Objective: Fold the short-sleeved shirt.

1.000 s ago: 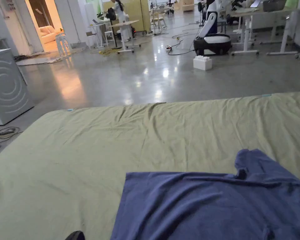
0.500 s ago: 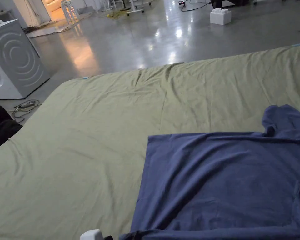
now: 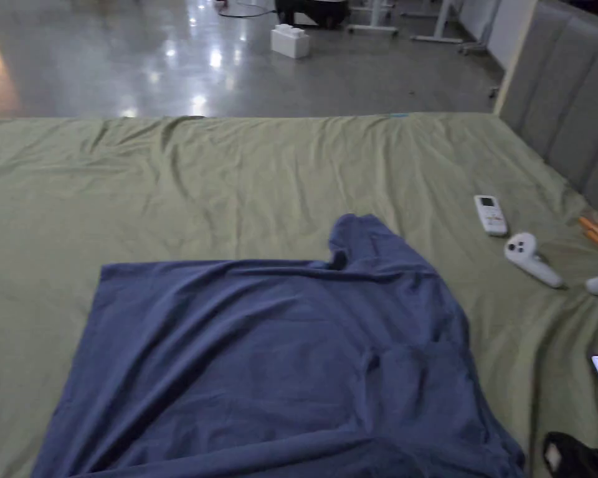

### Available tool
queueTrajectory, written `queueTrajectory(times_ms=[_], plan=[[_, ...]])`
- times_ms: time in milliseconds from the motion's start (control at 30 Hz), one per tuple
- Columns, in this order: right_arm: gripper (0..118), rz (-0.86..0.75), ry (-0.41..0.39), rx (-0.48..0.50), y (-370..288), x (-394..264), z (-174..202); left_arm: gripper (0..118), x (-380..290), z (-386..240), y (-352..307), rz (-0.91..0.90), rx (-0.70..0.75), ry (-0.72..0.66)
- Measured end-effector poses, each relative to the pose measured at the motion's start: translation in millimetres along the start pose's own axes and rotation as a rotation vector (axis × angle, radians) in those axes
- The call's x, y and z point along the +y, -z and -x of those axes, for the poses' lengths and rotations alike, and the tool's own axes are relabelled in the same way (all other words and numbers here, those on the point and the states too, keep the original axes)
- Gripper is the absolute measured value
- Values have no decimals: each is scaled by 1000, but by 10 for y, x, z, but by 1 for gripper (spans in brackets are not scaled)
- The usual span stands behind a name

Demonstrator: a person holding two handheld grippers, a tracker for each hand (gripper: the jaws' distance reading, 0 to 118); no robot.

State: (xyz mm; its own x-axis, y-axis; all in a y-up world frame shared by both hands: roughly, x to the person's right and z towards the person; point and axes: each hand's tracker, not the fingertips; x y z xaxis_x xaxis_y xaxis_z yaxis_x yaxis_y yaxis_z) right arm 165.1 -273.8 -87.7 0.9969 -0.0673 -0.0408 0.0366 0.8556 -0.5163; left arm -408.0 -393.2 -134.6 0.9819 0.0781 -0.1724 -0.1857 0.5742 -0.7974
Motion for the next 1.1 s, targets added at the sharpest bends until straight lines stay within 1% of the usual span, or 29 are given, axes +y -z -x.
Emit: queueTrajectory(times_ms=[33,67,100,167,233,267,333,367,400,433,500,533,567,600,633,667,733,867,933,967,1000,1033,1067,1100], plan=[[34,34,16,2,95,-16,-80,11,6,-31,7,3,8,21],[69,16,16,-2,184,-55,-139,11,7,-64,18,8,21,51],[81,33,22,-14,297,-102,-186,11,3,-99,23,8,34,79],[76,81,7,-43,525,-189,-261,11,3,-158,20,11,52,109],[76,164,2,-39,749,-262,-302,11,16,-238,-31,21,51,77],[76,202,-19,-31,838,-294,-299,11,20,-232,-32,24,49,59],[76,226,-43,-18,953,-379,-292,11,21,-202,-27,24,43,49],[74,234,-57,-2,993,-407,-269,11,14,-203,-31,24,40,45],[70,233,-71,6,1017,-424,-246,11,7,-211,-37,22,39,41],[63,231,-87,10,1031,-456,-220,11,0,-223,-43,21,40,40],[43,242,-116,8,1094,-479,-183,11,12,-214,-50,22,38,38],[31,250,-129,3,1134,-485,-174,11,13,-219,-53,23,38,37],[26,256,-135,5,1155,-485,-169,11,11,-222,-57,24,37,37],[26,265,-140,8,1181,-480,-179,11,20,-203,-59,24,35,35],[16,267,-140,15,1193,-476,-206,11,20,-195,-62,24,30,29],[14,267,-138,16,1203,-475,-229,11,18,-193,-67,24,27,25],[13,281,-124,18,1227,-483,-311,11,19,-179,-67,22,23,16],[5,314,-57,33,1245,-534,-465,11,23,-169,-74,21,22,11],[6,309,-59,28,1222,-565,-487,11,24,-166,-77,22,21,8],[12,300,-75,18,1221,-590,-480,11,21,-167,-80,21,21,7],[30,295,-82,17,1215,-608,-485,11,27,-161,-74,21,21,6],[51,304,-99,11,1222,-621,-486,11,28,-158,-73,21,22,6],[66,330,-108,11,1240,-636,-484,11,28,-158,-74,21,21,5],[63,346,-112,15,1252,-655,-464,11,28,-157,-77,21,21,5]])
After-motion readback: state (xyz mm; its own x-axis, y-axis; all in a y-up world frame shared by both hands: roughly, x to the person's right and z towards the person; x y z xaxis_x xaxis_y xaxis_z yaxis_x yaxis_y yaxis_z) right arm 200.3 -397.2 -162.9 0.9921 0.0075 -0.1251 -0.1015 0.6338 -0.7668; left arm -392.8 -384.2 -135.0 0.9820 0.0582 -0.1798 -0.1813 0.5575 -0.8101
